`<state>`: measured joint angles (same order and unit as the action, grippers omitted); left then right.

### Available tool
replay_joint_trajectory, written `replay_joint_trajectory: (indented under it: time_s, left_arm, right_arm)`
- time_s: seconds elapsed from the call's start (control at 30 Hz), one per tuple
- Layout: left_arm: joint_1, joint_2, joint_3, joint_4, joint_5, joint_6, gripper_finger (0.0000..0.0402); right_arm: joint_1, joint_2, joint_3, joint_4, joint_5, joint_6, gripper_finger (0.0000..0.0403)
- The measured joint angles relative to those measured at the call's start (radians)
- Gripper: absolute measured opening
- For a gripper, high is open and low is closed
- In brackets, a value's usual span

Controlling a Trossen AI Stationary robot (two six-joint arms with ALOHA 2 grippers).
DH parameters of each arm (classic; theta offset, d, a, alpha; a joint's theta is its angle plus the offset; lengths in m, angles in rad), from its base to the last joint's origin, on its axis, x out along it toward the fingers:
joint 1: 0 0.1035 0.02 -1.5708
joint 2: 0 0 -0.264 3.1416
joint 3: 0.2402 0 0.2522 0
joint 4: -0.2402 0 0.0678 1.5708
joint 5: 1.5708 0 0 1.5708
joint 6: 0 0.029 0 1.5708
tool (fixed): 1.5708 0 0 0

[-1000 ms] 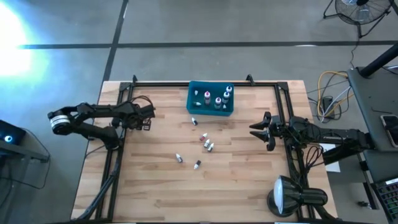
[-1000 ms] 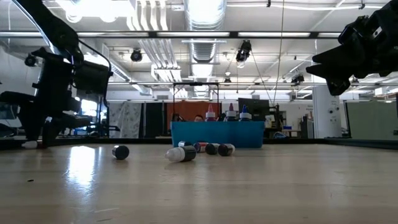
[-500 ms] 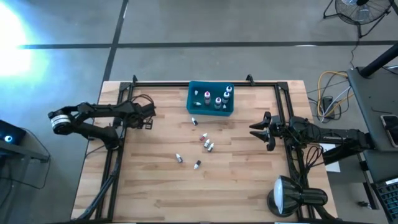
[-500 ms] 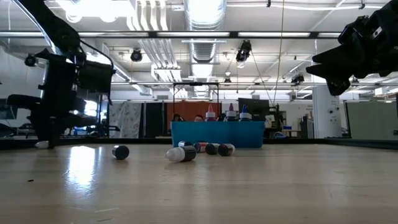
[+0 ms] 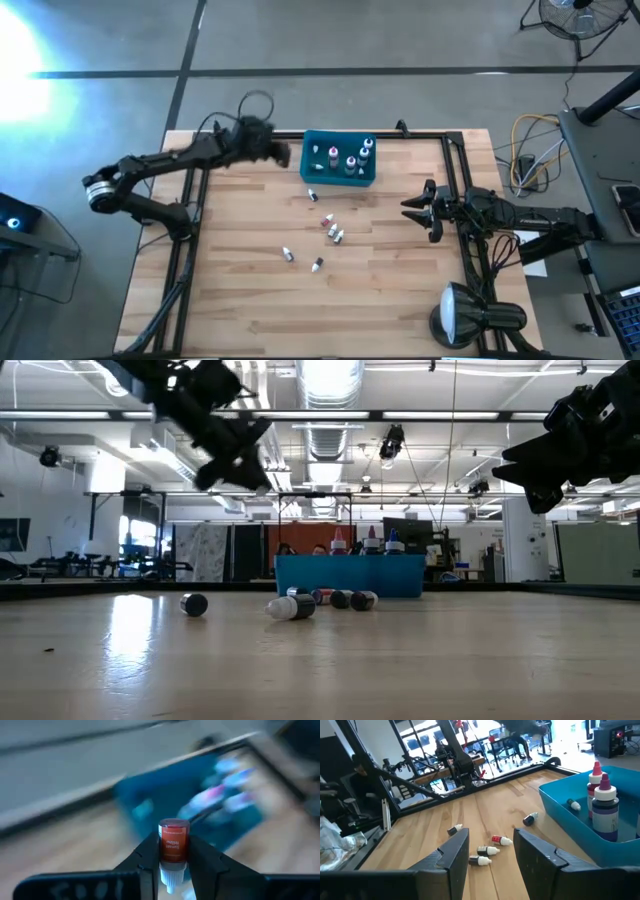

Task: Pick & Place food coloring
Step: Put the small yellow food coloring bottle into the blue bin

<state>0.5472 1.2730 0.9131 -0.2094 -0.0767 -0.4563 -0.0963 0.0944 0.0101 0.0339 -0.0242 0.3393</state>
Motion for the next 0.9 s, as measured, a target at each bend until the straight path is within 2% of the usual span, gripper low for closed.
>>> replay_joint_trajectory:
  time_s: [0.13,0.33,0.43,0.67,0.9]
  left_arm:
    - [0.003,0.128,0.16,0.018,0.128,0.091,0.0053]
    - [0.003,0.4,0.387,-0.152,0.244,0.176,0.0053]
    - [-0.007,0.487,0.465,-0.237,0.253,0.267,0.0053]
    - [-0.017,0.518,0.482,-0.253,0.231,0.334,0.0062]
    - [-0.022,0.482,0.471,-0.262,0.217,0.394,0.0143]
  right_arm:
    - [0.0,-0.001,0.0,0.0,-0.001,0.0,0.0148]
    - [0.0,0.0,0.0,0.0,0.0,0.0,0.0148]
    - [0.0,0.0,0.0,0.0,0.0,0.0,0.0148]
    - [0.0,0.0,0.0,0.0,0.0,0.0,0.0148]
    - [0.0,-0.001,0.0,0.0,0.0,0.0,0.0148]
